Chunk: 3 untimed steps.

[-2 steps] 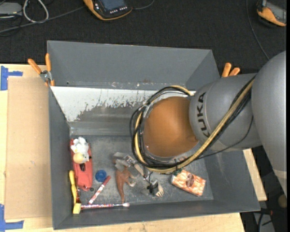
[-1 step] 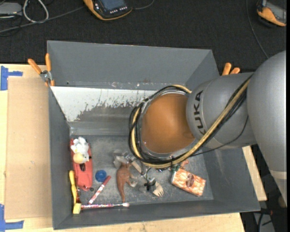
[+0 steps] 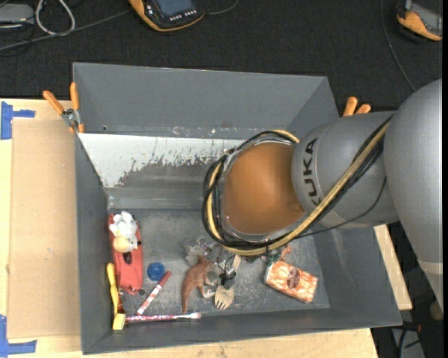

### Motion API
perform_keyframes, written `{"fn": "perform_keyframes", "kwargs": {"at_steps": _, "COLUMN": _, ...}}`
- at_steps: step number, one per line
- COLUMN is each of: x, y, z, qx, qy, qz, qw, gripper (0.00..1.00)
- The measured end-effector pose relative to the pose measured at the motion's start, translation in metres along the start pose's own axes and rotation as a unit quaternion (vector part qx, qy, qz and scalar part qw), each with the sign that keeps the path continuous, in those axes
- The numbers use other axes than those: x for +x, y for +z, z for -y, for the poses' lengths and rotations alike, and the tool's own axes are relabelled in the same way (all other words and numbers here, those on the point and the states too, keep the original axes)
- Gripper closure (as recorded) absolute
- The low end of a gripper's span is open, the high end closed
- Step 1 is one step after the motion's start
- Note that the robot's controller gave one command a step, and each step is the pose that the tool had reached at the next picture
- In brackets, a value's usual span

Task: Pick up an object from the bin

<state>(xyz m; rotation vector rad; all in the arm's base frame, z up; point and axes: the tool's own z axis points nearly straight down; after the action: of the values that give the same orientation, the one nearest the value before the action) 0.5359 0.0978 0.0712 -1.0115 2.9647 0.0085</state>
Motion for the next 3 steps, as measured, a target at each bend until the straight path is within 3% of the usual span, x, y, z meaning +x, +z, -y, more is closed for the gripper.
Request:
{"fn": "perform_keyframes", "kwargs": {"at_steps": 1, "x": 0.000, "y": 0.000, "z": 0.000, "qx": 0.000, "qy": 0.000, "qz": 0.0000, "qw": 1.0000, "gripper": 1.00}}
{"fn": "perform_keyframes", "kwargs": {"at_steps": 2, "x": 0.006, "y": -0.059, "z": 0.002, "qx": -0.002, "qy": 0.018, "qz": -0.0033, "qw": 0.9998, "gripper": 1.00}}
{"fn": "perform_keyframes", "kwargs": {"at_steps": 3, "x": 0.000, "y": -0.116, "z": 0.002, "qx": -0.001, "qy": 0.038, "qz": -0.0007, "qw": 0.9993, "gripper": 1.00}}
